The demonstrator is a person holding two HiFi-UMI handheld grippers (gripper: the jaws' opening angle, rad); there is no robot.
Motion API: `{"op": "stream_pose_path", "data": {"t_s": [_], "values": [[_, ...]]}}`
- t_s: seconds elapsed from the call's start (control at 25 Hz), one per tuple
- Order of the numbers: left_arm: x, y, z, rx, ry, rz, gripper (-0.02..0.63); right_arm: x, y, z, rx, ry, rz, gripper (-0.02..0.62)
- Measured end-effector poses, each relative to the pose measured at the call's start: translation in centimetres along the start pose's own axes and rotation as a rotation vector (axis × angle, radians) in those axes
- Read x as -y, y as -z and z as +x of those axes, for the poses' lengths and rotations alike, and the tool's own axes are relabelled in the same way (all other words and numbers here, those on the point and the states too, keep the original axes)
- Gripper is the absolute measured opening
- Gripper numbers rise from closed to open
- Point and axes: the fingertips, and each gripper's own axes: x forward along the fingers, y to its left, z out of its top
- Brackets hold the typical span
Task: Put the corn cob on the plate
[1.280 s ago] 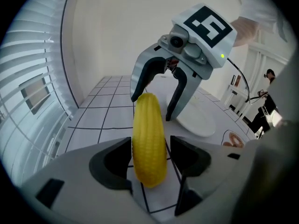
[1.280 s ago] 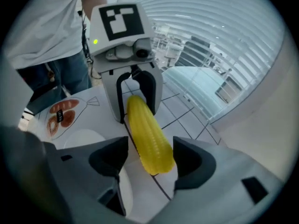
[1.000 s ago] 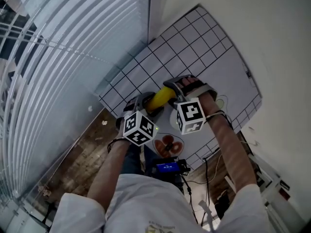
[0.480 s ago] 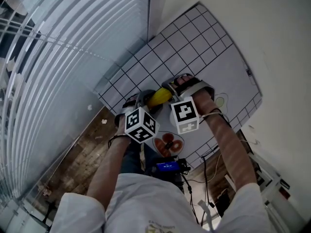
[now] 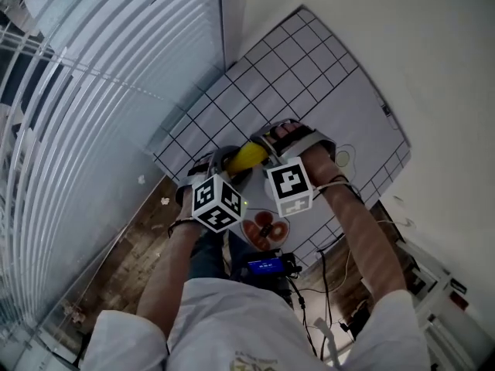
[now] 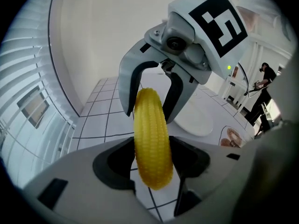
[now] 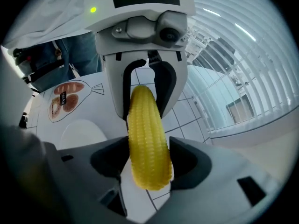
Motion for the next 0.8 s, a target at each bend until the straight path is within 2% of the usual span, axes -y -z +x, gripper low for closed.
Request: {"op": "stream_pose_path", "data": {"t_s": [0.2,0.44,0.8], "values": [[-0.8,-1.4,-1.9,0.010,-0.029,0.031,0.239,1.5,-0.5,-2.1,0.010,0.053,-0.005,0.272],[-0.8,-1.7,-2.5,0.012,-0.041,0.036,0.239,1.6,-0.8,-2.8,0.008,0.067,-0.013,0.272],[1.4,-2.6,-1.4,0.009,0.011,0.068,0.239,-0.5,0.6,-3.4,-0.002,0.073,0.043,0.272]]}}
